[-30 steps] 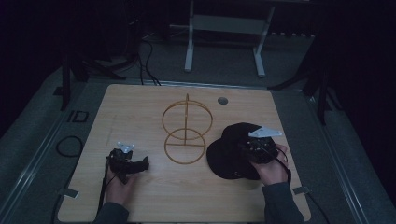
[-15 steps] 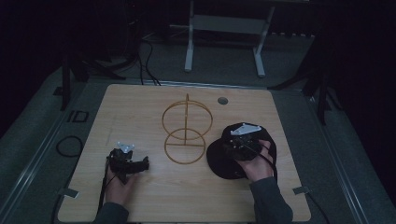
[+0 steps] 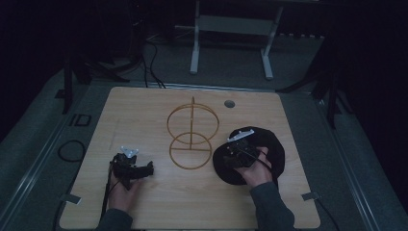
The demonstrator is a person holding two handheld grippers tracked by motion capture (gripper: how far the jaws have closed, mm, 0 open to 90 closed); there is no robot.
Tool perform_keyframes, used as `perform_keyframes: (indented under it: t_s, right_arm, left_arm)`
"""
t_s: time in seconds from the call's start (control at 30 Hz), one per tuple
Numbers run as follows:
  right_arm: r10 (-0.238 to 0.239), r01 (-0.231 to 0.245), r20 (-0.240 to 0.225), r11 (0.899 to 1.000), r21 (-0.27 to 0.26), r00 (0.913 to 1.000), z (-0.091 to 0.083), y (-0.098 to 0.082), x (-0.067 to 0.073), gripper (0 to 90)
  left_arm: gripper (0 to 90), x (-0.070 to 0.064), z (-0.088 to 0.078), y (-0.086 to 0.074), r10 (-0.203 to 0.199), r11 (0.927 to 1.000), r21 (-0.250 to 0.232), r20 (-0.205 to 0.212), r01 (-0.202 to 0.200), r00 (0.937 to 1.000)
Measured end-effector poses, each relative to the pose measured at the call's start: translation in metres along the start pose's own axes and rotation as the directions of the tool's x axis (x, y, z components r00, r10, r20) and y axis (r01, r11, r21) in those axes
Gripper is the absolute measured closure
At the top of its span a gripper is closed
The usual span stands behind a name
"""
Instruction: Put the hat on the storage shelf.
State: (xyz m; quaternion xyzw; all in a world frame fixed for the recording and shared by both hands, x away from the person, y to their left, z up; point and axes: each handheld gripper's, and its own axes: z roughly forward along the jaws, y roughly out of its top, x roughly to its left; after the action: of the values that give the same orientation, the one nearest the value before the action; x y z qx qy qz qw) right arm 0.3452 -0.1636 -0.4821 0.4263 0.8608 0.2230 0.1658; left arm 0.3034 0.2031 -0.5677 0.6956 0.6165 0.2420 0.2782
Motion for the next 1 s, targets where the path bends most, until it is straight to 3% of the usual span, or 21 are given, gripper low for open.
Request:
perform_keyframes:
  t_s: [0.27, 0.37, 0.6, 0.87, 1.0]
  right_arm:
    - [0.036, -0.035, -0.018, 0.996, 0.078, 0.9992, 0.014, 0.000, -0.003, 40.7]
    - [0.059, -0.055, -0.039, 0.994, 0.094, 0.9975, 0.019, -0.002, -0.004, 46.6]
    - [0.142, -0.131, -0.105, 0.986, 0.106, 0.9843, 0.022, -0.004, -0.013, 51.1]
    - [0.199, -0.183, -0.183, 0.978, 0.098, 0.9628, 0.023, -0.006, -0.021, 71.3]
    - [0.196, -0.181, -0.177, 0.979, 0.097, 0.9645, 0.019, -0.005, -0.022, 76.9]
  left_arm:
    - [1.2, 0.000, 0.000, 0.000, -0.003, 1.0000, -0.002, 0.000, 0.003, 1.0000]
    - [1.2, 0.000, 0.000, 0.000, 0.000, 1.0000, 0.000, 0.000, 0.000, 1.0000]
    - [1.2, 0.000, 0.000, 0.000, 0.000, 1.0000, 0.000, 0.000, 0.000, 1.0000]
    - [1.2, 0.000, 0.000, 0.000, 0.000, 1.0000, -0.001, 0.000, 0.000, 1.0000]
    - [1.2, 0.000, 0.000, 0.000, 0.000, 1.0000, 0.000, 0.000, 0.000, 1.0000]
